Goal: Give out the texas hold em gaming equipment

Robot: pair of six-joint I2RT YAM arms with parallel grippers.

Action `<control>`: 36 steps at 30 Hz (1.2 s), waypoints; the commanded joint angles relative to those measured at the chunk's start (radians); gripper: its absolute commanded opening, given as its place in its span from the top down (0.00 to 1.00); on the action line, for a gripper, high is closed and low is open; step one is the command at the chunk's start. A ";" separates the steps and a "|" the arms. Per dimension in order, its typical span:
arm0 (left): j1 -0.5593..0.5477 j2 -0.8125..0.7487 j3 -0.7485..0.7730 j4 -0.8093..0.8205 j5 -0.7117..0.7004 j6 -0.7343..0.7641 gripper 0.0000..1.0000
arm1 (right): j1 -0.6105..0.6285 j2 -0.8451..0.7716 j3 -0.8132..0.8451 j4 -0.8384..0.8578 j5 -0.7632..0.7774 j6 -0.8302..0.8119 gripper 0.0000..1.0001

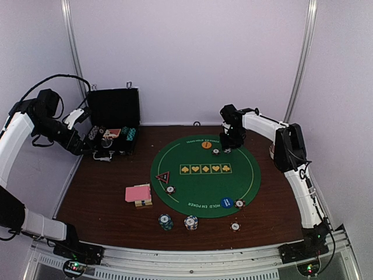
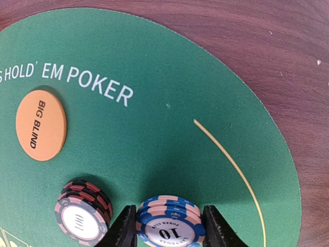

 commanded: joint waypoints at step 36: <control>0.006 -0.017 0.043 -0.008 -0.011 0.010 0.02 | 0.305 -0.557 -0.330 0.087 0.131 -0.092 0.10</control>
